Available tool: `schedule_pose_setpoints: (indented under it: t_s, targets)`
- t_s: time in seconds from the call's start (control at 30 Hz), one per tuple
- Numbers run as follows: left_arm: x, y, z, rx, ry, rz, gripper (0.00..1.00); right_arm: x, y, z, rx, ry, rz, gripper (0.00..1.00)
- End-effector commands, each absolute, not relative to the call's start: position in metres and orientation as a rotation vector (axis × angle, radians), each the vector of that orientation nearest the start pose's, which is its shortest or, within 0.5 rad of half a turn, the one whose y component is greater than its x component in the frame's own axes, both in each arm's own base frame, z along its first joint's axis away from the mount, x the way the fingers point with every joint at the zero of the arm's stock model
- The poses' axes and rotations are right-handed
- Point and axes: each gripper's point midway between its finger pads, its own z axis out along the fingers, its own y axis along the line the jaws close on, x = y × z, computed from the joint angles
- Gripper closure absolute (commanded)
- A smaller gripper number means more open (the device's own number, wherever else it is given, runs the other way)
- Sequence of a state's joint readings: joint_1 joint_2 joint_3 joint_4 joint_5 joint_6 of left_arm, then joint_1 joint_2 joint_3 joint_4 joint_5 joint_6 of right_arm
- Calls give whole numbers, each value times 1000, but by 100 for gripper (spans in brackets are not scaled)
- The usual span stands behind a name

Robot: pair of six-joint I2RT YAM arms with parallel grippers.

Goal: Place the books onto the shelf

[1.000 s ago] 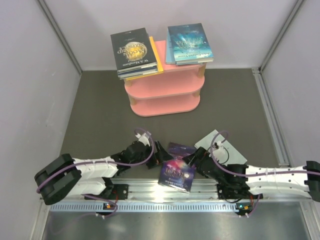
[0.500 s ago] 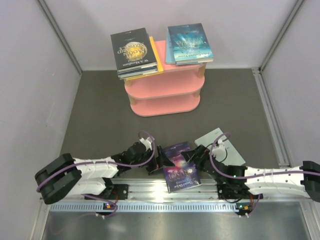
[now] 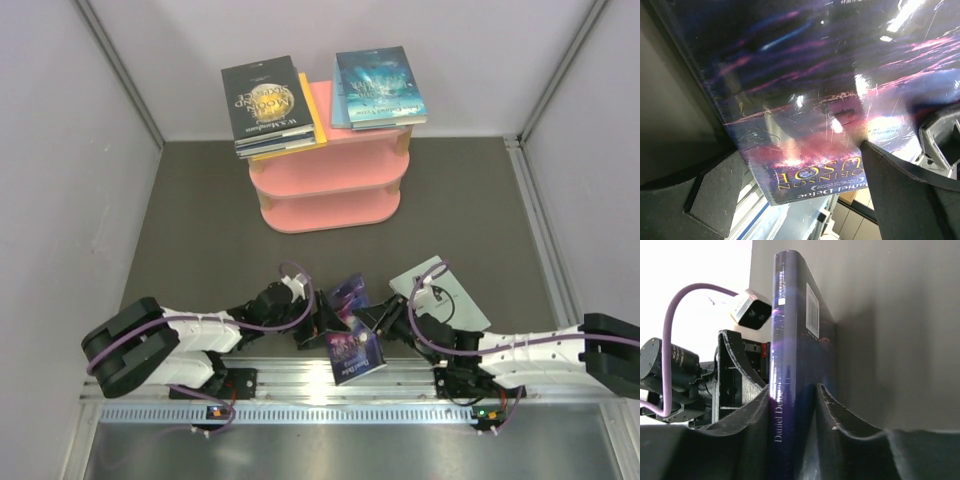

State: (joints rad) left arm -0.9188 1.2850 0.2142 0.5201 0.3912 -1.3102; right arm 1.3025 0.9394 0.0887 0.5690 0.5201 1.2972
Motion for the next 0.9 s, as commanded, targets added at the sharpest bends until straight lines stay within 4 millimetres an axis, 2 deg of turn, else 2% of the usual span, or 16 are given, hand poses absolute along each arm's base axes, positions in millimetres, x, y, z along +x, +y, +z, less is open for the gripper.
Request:
schedule_pose_setpoints:
  t_s: [0.0,0.03,0.1,0.13,0.23,0.3,0.33,0.37,0.4,0.43,0.47,0.53,0.63,0.77,0.87]
  targets:
    - [114,-332,111,-138,2350,-1735,1,84,323,148,245,2033,1669,72]
    - [114,-331,109,-140,2358,-1721,1,85,321,135,239,2098,1593,81]
    - [113,-328,109,-140,2359,-1712,1,86,313,123,234,2166,1482,90]
    - [112,-325,105,-141,2377,-1683,1,87,309,119,235,2183,1445,97]
    - [115,-316,111,-151,2354,-1632,1,99,290,123,283,2162,1339,100]
    - [121,-310,116,-180,2314,-1600,1,105,277,138,312,2110,1340,100]
    - [122,-305,126,-185,2266,-1615,1,111,271,145,349,2071,1334,100]
    - [127,-300,125,-229,2252,-1575,1,114,266,150,377,2045,1339,100]
    - [129,-296,141,-243,2188,-1604,1,116,258,162,406,1999,1372,100]
    - [131,-290,141,-265,2168,-1593,1,122,251,169,453,1956,1370,100]
    - [132,-285,141,-289,2159,-1577,1,124,246,185,484,1897,1422,100]
    - [136,-275,156,-322,2066,-1592,1,130,235,189,525,1863,1392,100]
    - [138,-265,163,-350,2014,-1583,1,135,226,204,570,1801,1415,100]
    - [137,-261,157,-347,2062,-1524,1,136,223,223,587,1761,1440,100]
    - [141,-256,145,-342,2121,-1416,1,137,222,235,585,1743,1448,100]
